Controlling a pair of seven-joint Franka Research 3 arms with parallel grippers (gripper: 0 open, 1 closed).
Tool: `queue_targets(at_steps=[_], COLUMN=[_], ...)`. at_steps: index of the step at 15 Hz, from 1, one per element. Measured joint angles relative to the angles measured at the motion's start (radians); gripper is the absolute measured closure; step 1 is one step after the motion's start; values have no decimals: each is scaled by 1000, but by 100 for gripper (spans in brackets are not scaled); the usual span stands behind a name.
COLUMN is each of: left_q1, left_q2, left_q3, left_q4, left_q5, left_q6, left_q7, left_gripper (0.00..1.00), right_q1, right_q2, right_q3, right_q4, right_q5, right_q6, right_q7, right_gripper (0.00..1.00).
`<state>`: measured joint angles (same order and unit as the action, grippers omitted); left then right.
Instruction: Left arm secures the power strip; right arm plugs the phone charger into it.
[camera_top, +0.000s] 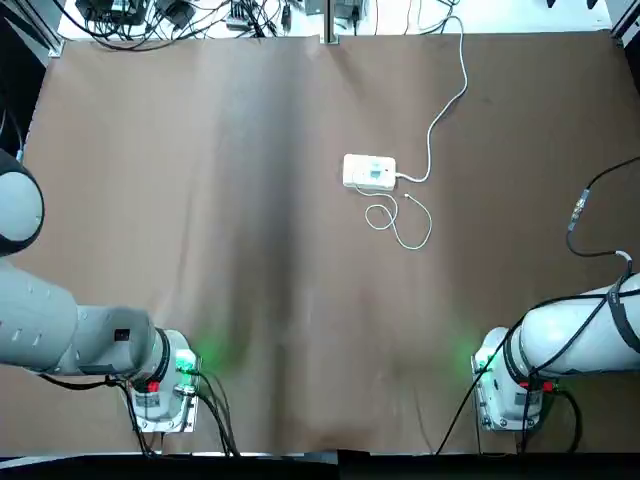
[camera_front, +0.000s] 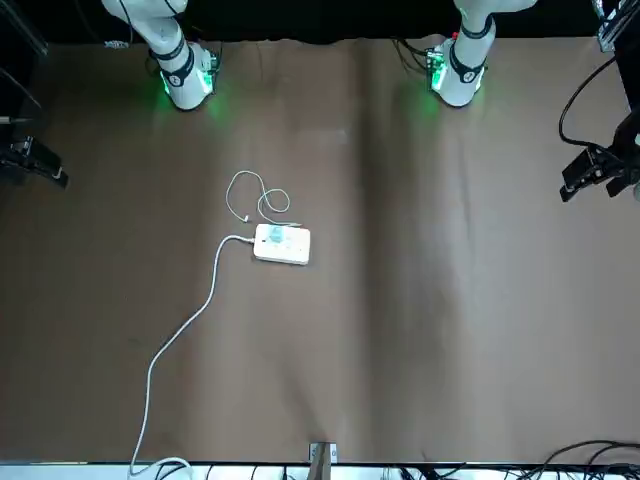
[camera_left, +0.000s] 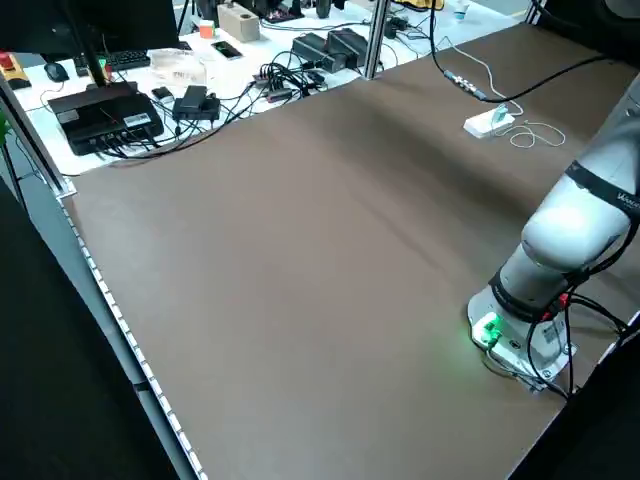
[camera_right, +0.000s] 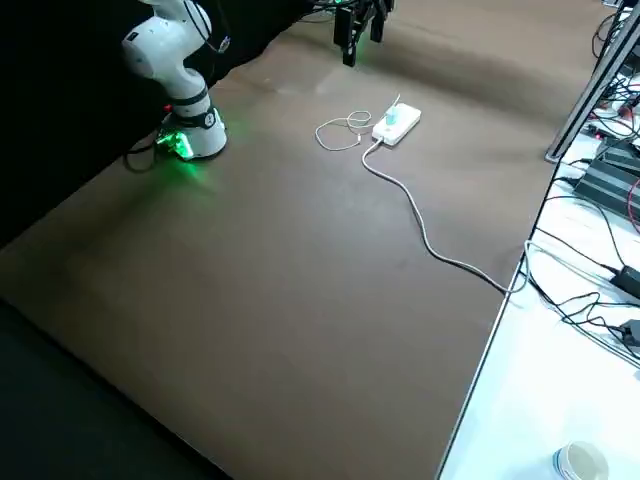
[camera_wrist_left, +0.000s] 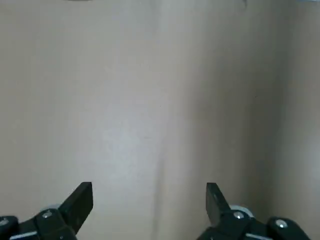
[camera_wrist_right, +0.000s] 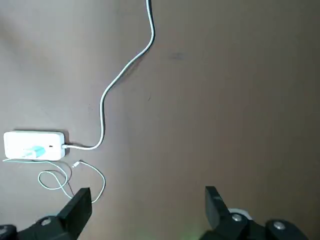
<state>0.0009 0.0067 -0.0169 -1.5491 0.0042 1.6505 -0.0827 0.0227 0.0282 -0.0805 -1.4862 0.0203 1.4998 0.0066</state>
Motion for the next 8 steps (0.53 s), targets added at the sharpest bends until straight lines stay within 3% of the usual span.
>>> queue_targets(at_steps=[8], left_q1=[0], left_q2=[-5], left_q3=[0], left_q4=[0], left_q5=[-30], left_q6=[-5], left_q7=[12], left_gripper=[0], right_q1=[2], right_q2=[0], right_q3=[2], right_q4=[0], right_q5=[0], right_q6=[0], right_q7=[0], right_gripper=[0])
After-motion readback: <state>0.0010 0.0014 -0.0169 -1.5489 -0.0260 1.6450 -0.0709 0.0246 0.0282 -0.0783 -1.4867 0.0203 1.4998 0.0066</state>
